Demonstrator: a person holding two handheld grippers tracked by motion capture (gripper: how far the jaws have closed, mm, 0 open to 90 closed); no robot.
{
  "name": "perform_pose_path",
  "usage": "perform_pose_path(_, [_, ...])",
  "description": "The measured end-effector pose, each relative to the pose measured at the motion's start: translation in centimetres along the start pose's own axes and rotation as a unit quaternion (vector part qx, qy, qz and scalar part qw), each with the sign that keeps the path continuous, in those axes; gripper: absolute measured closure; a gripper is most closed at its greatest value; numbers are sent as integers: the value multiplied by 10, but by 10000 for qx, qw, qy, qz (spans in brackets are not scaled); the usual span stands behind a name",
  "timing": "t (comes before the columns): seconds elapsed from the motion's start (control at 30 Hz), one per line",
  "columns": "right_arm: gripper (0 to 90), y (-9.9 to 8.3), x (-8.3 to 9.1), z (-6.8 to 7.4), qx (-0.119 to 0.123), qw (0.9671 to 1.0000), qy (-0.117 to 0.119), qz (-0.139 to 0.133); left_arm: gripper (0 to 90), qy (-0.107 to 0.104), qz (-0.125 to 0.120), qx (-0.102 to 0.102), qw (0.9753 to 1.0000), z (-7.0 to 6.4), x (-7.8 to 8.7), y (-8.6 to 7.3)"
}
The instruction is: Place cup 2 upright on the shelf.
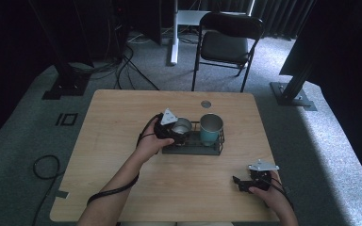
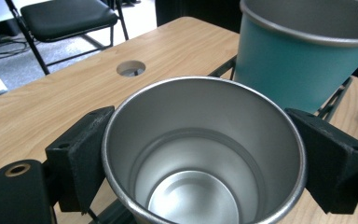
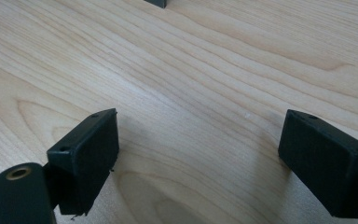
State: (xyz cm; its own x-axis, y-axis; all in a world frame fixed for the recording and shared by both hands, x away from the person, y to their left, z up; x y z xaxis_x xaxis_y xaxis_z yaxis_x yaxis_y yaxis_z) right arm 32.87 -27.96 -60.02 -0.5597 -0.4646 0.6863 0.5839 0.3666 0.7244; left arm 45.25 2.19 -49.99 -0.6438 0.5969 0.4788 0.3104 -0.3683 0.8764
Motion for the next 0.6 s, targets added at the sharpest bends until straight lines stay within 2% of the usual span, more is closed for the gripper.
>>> perform_pose_path(0.07, [118, 0, 0, 0, 0, 10000, -1, 0, 136, 3, 14, -111, 9999, -1, -1, -3])
perform_pose_path(0.17, [118, 0, 0, 0, 0, 10000, -1, 0, 134, 51, 20, -49, 10000, -1, -1, -3])
perform_pose_path(0.3, [118, 0, 0, 0, 1, 10000, -2, 1, 81, -40, 135, -31, 9999, -2, -1, -5])
perform_pose_path(0.4, [118, 0, 0, 0, -1, 10000, -1, 1, 23, -92, 115, 18, 9999, -3, 0, -4])
perform_pose_path(0.47, [118, 0, 0, 0, -3, 10000, -2, 3, 23, -55, 37, 129, 9999, -1, 2, -2])
perform_pose_path(0.6, [118, 0, 0, 0, -2, 10000, -2, 2, 22, -17, -35, 175, 9998, 2, 7, 0])
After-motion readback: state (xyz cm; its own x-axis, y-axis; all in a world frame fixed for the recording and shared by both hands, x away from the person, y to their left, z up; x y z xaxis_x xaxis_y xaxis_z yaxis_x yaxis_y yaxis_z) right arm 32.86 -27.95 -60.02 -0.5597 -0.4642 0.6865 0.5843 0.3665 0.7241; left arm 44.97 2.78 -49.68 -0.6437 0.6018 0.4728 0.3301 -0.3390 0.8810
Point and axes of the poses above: each handheld gripper's, and its own axes: x roughly backward along the jaws, y roughly out of its top, z roughly to its left, the point moved 6 cm from there along -x, roughly forward along the jaws, and after that the axes turned 5 degrees about y, right-handed, at the moved point
